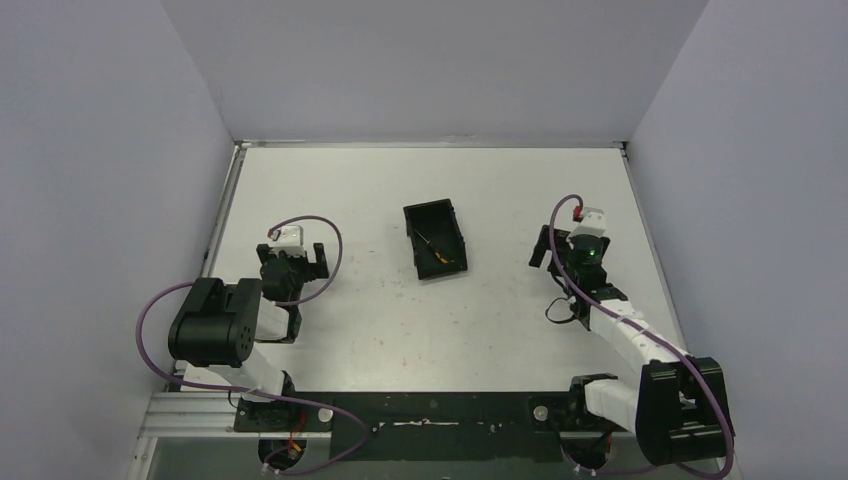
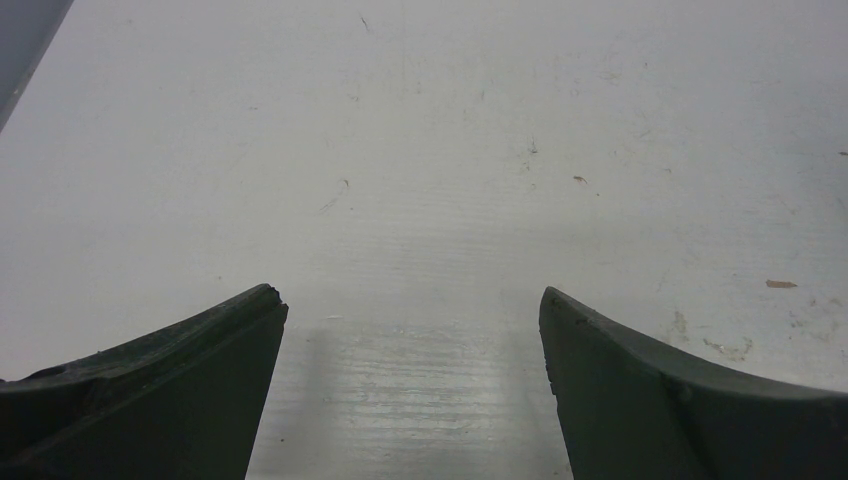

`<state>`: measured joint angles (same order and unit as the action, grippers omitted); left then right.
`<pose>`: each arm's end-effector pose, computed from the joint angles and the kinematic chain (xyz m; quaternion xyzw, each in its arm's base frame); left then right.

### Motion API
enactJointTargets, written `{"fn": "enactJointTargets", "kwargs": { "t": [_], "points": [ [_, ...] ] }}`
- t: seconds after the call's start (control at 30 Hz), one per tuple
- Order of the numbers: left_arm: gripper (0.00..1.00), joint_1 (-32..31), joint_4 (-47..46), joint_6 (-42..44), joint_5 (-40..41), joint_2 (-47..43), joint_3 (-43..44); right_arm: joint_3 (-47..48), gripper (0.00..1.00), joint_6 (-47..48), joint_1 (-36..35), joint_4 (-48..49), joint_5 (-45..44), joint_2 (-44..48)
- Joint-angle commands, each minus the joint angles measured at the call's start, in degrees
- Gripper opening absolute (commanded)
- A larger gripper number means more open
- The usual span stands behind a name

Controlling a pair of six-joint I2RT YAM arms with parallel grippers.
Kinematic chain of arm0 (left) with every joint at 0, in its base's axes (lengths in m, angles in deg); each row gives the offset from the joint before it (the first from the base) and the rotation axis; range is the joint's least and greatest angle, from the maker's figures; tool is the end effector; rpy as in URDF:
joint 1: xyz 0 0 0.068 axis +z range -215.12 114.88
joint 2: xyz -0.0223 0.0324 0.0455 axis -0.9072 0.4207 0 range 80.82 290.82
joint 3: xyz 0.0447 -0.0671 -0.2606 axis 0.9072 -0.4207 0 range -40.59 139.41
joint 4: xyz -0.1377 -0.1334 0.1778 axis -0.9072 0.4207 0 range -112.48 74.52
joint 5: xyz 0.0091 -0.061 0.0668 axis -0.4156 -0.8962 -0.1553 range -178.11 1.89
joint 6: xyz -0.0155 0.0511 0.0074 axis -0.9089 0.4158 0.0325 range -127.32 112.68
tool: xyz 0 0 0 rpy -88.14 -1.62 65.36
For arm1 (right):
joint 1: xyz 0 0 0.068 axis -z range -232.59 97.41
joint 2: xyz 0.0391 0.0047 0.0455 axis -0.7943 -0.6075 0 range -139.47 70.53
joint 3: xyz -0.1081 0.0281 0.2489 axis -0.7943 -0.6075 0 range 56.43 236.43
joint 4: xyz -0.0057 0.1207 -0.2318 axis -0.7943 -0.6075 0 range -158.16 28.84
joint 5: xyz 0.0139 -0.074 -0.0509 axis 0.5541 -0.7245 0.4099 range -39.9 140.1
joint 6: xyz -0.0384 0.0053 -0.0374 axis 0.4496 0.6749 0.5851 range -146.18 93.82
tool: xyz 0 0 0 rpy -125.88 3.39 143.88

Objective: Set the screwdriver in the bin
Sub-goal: Reset both arms

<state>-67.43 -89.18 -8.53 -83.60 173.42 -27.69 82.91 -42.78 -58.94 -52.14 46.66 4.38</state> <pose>0.2414 -0.0069 0.1223 -0.0171 0.7822 0.0117 0.6227 0.2331 0.0238 0.1890 0.0924 0.8637 0.0729 0.4901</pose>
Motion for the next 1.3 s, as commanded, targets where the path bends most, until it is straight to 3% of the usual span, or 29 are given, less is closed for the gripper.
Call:
{"fn": "enactJointTargets", "kwargs": {
  "t": [0.0, 0.23, 0.5, 0.8, 1.13, 1.27],
  "points": [
    [0.97, -0.2, -3.4, -0.1, 0.3, -0.2, 1.3, -1.1, 1.00, 0.7, 0.3, 7.3, -1.8, 3.7],
    [0.97, -0.2, -3.4, 0.0, 0.3, -0.2, 1.3, -6.6, 1.00, 0.5, 0.3, 13.7, -5.2, 10.5],
    [0.97, -0.2, -3.4, -0.1, 0.3, -0.3, 1.3, -16.8, 1.00, 0.6, 0.5, 24.7, -19.0, 17.4],
    [0.97, -0.2, -3.4, 0.0, 0.3, -0.3, 1.3, -26.1, 1.00, 4.5, 0.5, 46.3, -24.7, 11.7],
    [0.97, -0.2, -3.4, 0.0, 0.3, -0.3, 1.3, -25.2, 1.00, 5.6, 0.5, 53.2, -25.6, 1.2],
    [0.97, -0.2, -3.4, -0.1, 0.3, -0.3, 1.3, -23.7, 1.00, 8.1, 0.6, 59.0, -22.2, -5.0]
  ]
}}
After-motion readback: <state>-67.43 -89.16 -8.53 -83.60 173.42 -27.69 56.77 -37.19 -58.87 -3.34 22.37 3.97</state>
